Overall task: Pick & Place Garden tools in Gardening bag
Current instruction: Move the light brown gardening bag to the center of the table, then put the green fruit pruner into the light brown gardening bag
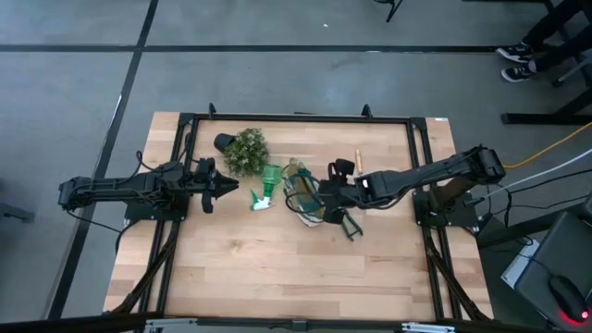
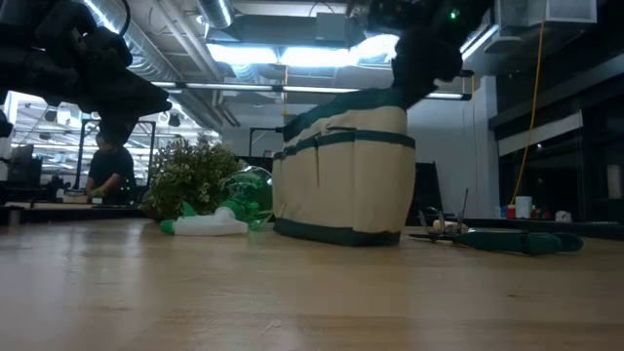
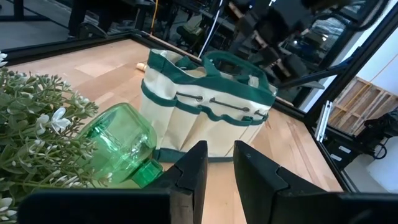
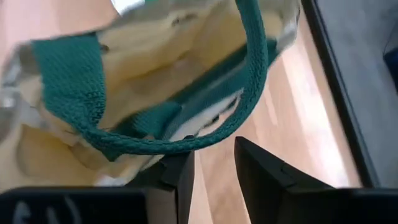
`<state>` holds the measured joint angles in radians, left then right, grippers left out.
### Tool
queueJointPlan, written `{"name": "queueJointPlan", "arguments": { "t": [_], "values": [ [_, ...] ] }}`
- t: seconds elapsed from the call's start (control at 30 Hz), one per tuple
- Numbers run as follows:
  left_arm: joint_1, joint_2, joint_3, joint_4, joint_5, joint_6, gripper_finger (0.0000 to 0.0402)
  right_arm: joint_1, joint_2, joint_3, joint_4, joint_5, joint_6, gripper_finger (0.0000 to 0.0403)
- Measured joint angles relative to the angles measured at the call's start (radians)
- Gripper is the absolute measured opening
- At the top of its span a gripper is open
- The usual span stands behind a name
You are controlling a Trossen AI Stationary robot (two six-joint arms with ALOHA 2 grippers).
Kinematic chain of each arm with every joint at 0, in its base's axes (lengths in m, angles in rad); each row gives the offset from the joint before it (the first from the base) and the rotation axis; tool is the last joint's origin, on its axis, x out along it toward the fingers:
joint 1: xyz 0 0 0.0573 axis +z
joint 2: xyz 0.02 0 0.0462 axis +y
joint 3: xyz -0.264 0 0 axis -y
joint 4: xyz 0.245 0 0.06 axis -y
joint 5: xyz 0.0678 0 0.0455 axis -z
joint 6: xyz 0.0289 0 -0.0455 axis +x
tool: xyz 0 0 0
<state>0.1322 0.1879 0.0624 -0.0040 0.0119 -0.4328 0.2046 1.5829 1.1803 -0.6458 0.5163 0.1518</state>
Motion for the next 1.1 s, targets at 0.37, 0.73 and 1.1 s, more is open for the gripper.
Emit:
{"name": "queueJointPlan", "arguments": {
  "t": [0.37,0.73,1.1],
  "values": [
    [0.000,0.000,0.000,0.000,0.000,0.000,0.0072,0.021,0.000,0.123,0.046,-0.004,-0.089,0.0116],
    [0.000,0.000,0.000,0.000,0.000,0.000,0.0072,0.055,0.045,0.126,0.275,-0.195,-0.063,0.0116],
    [0.000,0.000,0.000,0.000,0.000,0.000,0.0072,0.088,0.083,0.126,0.314,-0.292,-0.017,0.0116]
  ]
}}
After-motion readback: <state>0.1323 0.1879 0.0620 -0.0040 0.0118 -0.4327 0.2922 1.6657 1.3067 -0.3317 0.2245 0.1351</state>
